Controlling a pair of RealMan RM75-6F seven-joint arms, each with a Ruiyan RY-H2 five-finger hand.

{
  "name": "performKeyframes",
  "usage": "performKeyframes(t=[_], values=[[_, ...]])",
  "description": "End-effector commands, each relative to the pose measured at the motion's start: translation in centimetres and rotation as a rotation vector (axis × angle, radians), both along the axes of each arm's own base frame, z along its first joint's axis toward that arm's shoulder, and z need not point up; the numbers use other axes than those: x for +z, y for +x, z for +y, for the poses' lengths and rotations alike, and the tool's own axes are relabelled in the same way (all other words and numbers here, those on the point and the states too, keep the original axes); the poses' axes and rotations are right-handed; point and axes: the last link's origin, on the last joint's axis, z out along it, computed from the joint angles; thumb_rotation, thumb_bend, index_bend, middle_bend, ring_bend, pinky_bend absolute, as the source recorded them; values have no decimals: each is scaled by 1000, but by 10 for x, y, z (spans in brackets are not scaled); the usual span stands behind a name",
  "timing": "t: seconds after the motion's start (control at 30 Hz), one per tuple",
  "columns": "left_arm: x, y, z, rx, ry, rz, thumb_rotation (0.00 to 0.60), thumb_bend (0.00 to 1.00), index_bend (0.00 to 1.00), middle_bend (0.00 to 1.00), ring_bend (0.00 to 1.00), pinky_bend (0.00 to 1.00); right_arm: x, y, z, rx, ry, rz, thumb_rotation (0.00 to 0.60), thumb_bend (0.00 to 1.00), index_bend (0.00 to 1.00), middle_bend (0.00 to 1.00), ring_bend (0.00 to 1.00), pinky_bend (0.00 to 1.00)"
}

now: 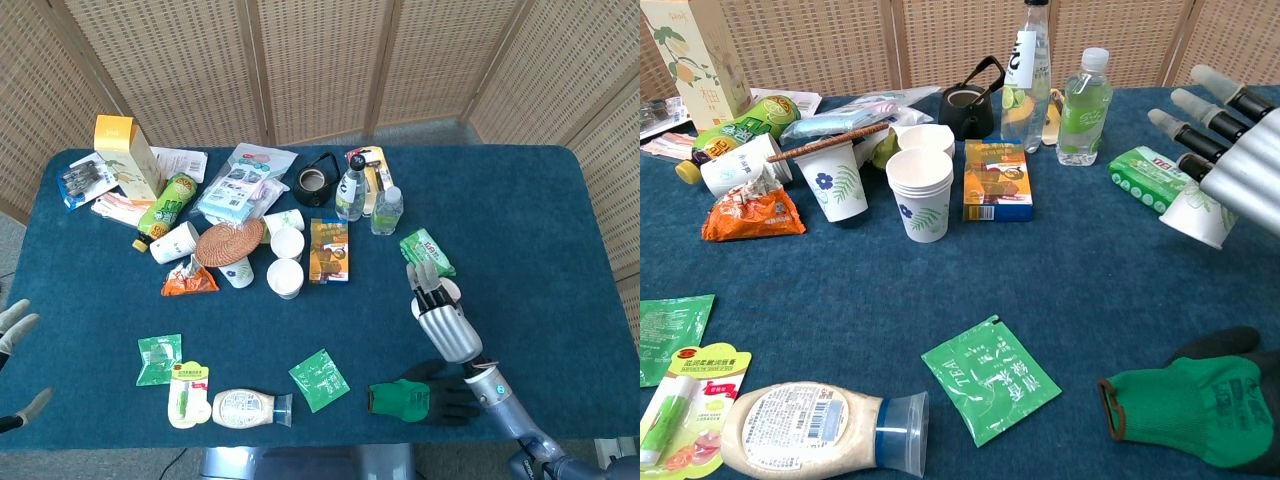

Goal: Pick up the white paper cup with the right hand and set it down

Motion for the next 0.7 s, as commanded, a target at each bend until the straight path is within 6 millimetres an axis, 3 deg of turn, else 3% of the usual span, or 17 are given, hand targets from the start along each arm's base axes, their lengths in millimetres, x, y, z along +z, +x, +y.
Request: performKeyframes(t=[0.03,0.7], values=[[0,0,0,0,0,0,600,332,0,0,0,0,-2,0,0,12,-14,21,600,379,420,0,0,0],[0,0,0,-1,-6,-1,600,332,0,0,0,0,-8,-17,-1,29,-78,257,600,394,400,0,0,0]])
